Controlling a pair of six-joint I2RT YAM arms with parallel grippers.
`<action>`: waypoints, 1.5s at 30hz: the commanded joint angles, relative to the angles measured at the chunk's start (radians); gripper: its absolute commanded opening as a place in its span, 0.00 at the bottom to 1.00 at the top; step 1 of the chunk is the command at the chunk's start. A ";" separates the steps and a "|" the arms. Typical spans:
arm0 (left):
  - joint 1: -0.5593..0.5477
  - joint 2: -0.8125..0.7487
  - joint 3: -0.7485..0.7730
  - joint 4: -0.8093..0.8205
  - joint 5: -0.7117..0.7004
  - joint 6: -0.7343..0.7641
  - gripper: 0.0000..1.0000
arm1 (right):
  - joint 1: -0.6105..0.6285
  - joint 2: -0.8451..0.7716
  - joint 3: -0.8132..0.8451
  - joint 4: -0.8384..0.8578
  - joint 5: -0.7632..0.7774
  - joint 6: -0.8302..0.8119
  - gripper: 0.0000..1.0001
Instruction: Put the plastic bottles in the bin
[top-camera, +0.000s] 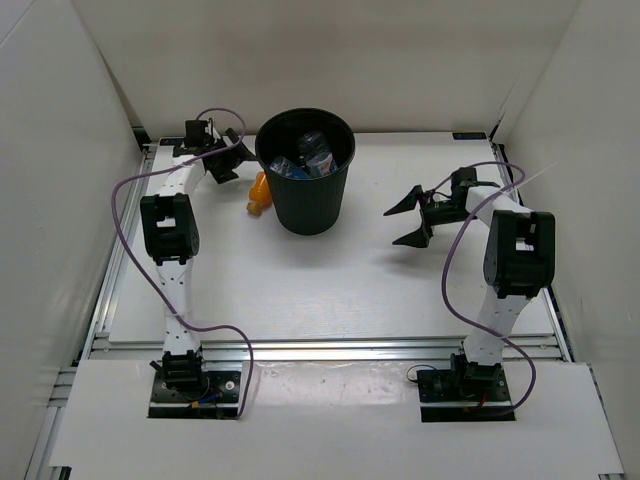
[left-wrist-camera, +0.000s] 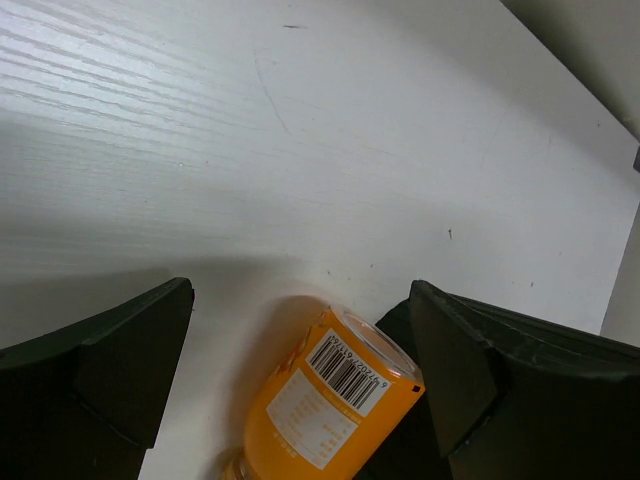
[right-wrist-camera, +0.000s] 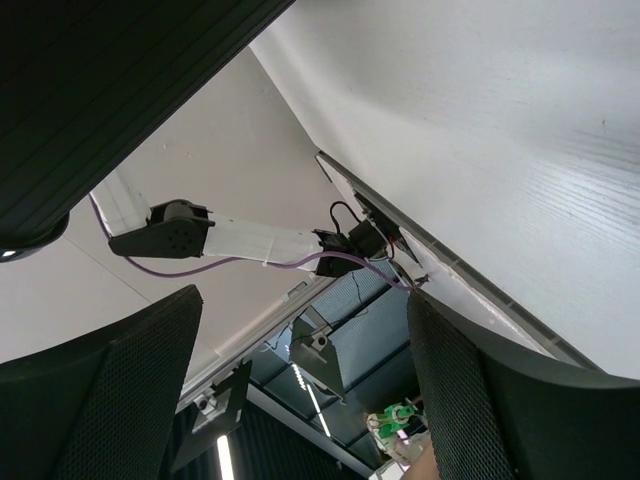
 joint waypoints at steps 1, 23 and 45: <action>-0.013 -0.054 0.013 0.006 0.030 0.061 1.00 | -0.006 0.010 -0.022 0.023 -0.039 0.005 0.87; -0.091 -0.159 -0.162 0.006 0.096 0.157 1.00 | -0.015 0.079 -0.004 0.041 -0.066 0.014 0.87; -0.119 -0.309 -0.461 0.006 0.056 0.092 0.55 | -0.052 0.108 -0.033 0.069 -0.075 -0.004 0.87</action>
